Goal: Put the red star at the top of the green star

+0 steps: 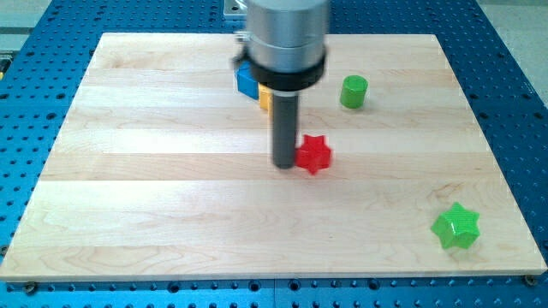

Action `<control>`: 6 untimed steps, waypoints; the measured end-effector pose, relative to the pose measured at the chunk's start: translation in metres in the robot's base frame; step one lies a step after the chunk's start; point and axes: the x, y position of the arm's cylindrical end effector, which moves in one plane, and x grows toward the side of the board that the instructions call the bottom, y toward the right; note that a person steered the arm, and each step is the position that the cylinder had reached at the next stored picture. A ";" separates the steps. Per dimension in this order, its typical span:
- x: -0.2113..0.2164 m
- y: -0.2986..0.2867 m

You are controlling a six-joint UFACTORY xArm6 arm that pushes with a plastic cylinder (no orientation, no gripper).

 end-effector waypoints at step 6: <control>0.025 0.143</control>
